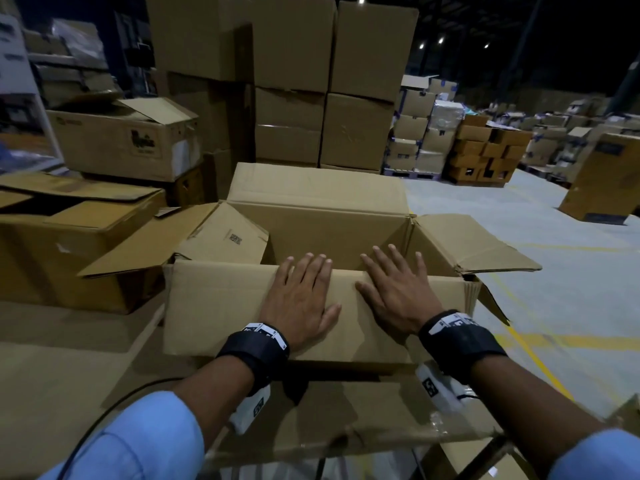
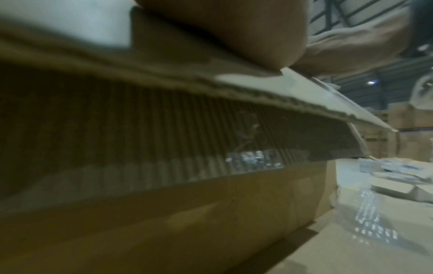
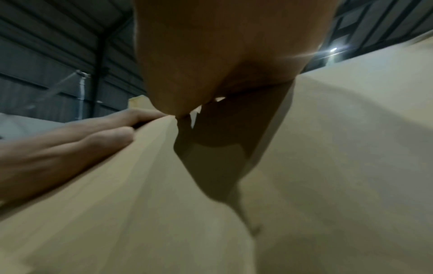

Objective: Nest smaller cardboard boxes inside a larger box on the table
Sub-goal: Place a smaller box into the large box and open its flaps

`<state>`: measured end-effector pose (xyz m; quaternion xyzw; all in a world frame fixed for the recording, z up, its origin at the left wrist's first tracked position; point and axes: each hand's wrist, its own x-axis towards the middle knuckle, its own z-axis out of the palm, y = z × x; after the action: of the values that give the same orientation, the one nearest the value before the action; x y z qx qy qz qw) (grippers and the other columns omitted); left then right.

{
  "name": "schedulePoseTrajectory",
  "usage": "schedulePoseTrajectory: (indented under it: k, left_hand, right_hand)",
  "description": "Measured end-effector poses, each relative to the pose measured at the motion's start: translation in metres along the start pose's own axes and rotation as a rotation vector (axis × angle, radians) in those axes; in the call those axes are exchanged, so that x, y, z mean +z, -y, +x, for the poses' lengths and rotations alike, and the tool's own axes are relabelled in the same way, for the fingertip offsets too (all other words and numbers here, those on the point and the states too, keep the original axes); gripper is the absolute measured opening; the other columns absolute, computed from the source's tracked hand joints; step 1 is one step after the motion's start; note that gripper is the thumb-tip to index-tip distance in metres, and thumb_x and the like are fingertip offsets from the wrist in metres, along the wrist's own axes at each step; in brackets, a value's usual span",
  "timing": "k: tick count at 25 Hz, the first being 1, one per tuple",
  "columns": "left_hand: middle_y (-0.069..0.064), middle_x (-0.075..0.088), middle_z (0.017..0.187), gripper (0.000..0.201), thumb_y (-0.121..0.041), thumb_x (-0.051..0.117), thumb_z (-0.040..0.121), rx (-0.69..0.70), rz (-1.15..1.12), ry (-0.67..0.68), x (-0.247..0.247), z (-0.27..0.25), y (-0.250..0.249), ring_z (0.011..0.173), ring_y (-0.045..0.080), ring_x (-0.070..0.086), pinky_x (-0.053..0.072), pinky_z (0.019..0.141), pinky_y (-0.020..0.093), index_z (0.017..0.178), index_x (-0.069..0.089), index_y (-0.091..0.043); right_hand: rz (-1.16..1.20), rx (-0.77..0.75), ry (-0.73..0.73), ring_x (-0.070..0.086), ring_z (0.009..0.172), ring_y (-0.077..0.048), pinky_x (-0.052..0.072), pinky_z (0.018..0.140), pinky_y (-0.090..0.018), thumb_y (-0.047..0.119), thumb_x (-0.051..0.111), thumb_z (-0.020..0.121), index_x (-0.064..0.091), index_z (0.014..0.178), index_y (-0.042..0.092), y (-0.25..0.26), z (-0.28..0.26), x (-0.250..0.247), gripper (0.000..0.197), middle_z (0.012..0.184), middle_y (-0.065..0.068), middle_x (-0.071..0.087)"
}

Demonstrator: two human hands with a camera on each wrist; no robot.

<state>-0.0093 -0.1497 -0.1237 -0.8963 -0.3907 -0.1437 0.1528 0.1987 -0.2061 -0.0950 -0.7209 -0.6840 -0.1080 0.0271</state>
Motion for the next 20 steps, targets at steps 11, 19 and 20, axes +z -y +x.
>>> schedulePoseTrajectory:
  k: [11,19,20]
  left_hand:
    - [0.001,0.017,0.164,0.071,-0.068,0.014,0.096,0.003,0.148,0.385,-0.059,0.012,0.152,0.151,0.024,0.010,0.006,0.118,0.060,0.152,0.029,-0.028]
    - [-0.006,0.008,0.166,0.070,-0.072,0.019,0.095,0.414,0.390,0.553,-0.032,0.102,0.193,0.153,0.026,0.000,0.008,0.117,0.063,0.156,0.018,-0.039]
    - [-0.007,0.004,0.167,0.071,-0.075,0.017,0.093,0.449,0.405,0.580,-0.022,0.110,0.192,0.153,0.028,-0.004,0.005,0.116,0.065,0.156,0.015,-0.041]
  right_hand:
    - [-0.113,-0.050,-0.225,0.014,0.152,-0.025,0.006,0.112,-0.070,0.053,0.019,0.102,0.033,0.153,0.025,0.106,0.015,0.012,0.060,0.162,-0.004,0.027]
    - [-0.053,0.087,-0.285,0.014,0.152,-0.024,0.013,0.115,-0.065,0.054,0.024,0.099,0.036,0.152,0.019,0.129,0.015,0.029,0.065,0.163,-0.004,0.024]
    - [-0.049,0.089,-0.292,0.016,0.152,-0.025,0.014,0.115,-0.066,0.054,0.027,0.098,0.037,0.152,0.018,0.131,0.016,0.031,0.065,0.163,-0.005,0.025]
